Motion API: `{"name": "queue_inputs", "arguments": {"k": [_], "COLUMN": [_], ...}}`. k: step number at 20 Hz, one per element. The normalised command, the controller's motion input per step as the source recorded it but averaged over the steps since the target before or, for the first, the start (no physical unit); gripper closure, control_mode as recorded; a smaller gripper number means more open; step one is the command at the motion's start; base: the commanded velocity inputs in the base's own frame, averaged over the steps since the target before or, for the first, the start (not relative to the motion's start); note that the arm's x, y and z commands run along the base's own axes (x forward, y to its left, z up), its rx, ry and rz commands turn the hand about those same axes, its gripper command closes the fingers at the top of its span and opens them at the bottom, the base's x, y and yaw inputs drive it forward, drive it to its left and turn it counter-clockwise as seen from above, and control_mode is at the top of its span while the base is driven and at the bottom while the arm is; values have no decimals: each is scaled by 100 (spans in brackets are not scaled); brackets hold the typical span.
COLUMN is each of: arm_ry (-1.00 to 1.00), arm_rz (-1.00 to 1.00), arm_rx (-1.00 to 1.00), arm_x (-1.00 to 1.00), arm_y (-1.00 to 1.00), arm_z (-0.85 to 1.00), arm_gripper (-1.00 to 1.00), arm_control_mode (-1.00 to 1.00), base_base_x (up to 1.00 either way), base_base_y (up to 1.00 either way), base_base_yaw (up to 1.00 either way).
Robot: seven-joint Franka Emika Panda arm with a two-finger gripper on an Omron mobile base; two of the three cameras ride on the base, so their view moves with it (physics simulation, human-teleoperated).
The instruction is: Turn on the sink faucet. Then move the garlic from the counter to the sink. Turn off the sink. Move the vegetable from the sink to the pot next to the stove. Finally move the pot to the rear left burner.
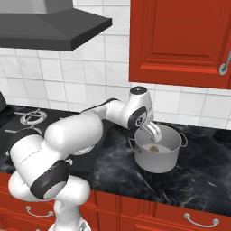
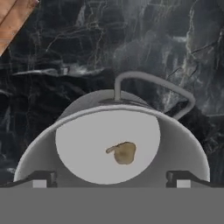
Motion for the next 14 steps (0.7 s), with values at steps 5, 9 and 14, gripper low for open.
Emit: {"name": "queue_inputs", "arguments": {"k": [5,9,14], "arm_ry": [10,13,15], "arm_rz": [18,22,26], "arm_rx": [-9,-8,-6], "arm_x": [-42,-36,-15], "arm_y": [19,23,28], "arm_z": [19,20,27], "arm_gripper": [-100,-100,-100], "arm_control_mode": [-100,-100,-100], "base_base_x": [0,0,0], "base_base_y": [0,0,0], "base_base_yaw": [0,0,0]}}
